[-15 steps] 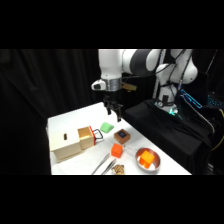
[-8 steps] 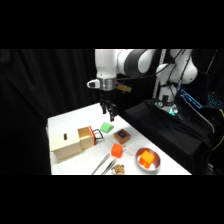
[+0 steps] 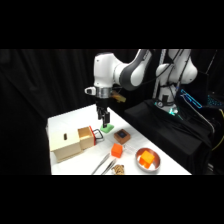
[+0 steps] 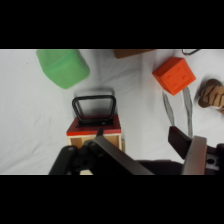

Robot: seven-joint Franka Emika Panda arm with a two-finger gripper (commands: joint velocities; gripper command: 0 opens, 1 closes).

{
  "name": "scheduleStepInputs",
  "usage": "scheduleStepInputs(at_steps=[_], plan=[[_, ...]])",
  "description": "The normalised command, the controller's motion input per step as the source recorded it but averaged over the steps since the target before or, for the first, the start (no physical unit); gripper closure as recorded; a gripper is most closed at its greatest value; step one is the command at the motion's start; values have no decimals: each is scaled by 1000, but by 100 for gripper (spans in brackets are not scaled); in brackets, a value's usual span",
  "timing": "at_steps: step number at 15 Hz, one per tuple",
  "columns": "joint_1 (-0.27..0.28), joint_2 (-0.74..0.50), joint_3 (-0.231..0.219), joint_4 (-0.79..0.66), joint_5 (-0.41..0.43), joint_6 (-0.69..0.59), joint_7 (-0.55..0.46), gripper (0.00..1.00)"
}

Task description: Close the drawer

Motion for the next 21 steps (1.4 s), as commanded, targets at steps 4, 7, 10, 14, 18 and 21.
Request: scheduleStepInputs(at_steps=[4,7,10,14,18,21], plan=[[-20,155,7,25,130,347,78,0],[2,211,-1,45,81,338,70,0],[0,234,-4,85,62,292,29,0],[16,200,-39,93,24,287,31,0],[-7,179,-38,112,23,253,4,0],[-32,159,17,105,50,208,-28,0]])
